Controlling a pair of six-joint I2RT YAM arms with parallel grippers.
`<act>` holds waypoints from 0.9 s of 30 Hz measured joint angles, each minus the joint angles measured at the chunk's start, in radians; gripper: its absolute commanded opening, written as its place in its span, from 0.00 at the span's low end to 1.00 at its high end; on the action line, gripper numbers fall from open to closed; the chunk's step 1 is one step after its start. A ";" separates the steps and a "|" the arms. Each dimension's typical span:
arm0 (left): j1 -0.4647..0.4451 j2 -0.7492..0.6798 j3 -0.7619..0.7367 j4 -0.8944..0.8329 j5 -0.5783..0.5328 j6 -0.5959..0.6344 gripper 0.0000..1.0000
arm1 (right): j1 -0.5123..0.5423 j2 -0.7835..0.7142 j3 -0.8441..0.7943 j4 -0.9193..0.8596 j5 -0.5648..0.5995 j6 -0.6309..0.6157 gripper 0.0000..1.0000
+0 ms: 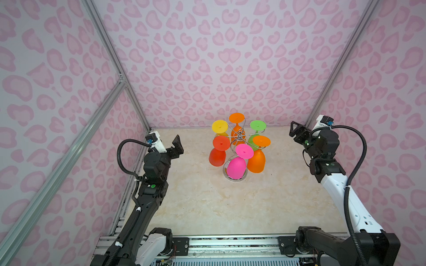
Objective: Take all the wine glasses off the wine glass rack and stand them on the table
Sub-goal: 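Raise both arms toward the rack while the right gripper reaches the green glass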
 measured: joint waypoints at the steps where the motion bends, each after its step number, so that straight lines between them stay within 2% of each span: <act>1: -0.001 -0.011 0.010 -0.019 0.028 -0.014 0.89 | 0.000 0.019 0.028 -0.007 -0.050 0.034 0.81; 5: -0.004 -0.017 0.048 -0.086 0.151 -0.070 0.88 | 0.002 0.127 0.152 -0.011 -0.261 0.152 0.71; 7: -0.004 -0.020 0.053 -0.100 0.201 -0.086 0.88 | 0.011 0.175 0.189 0.006 -0.344 0.217 0.68; 11: -0.008 -0.028 0.054 -0.114 0.271 -0.114 0.88 | 0.062 0.253 0.248 0.010 -0.457 0.303 0.62; 17: -0.009 -0.031 0.054 -0.121 0.304 -0.130 0.88 | 0.113 0.294 0.291 -0.005 -0.493 0.310 0.56; 27: -0.011 -0.038 0.053 -0.141 0.313 -0.132 0.88 | 0.130 0.310 0.275 -0.019 -0.481 0.312 0.56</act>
